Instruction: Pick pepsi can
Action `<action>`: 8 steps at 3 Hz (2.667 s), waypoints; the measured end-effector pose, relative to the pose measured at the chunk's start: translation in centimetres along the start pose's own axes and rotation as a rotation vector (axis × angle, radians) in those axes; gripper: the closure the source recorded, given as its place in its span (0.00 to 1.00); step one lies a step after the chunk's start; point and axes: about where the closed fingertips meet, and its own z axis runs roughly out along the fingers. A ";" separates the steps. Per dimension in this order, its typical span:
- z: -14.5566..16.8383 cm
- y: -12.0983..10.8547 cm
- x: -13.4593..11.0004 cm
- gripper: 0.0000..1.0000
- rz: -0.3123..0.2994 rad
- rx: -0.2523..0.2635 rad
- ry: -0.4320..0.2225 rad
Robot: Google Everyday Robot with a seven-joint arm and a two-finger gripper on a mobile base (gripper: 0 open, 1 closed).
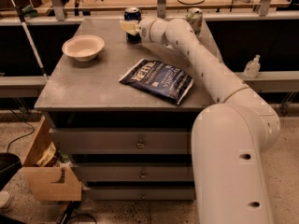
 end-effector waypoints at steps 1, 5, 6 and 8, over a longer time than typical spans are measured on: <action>0.2 0.2 0.1 0.87 0.001 -0.004 0.001; -4.1 -0.6 -3.8 1.00 -0.111 0.004 0.062; -8.5 -0.7 -6.9 1.00 -0.176 -0.020 0.096; -17.5 1.4 -13.3 1.00 -0.285 -0.065 0.096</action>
Offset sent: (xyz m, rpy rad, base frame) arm -0.0002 0.0032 -0.0011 0.0002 0.0014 0.0037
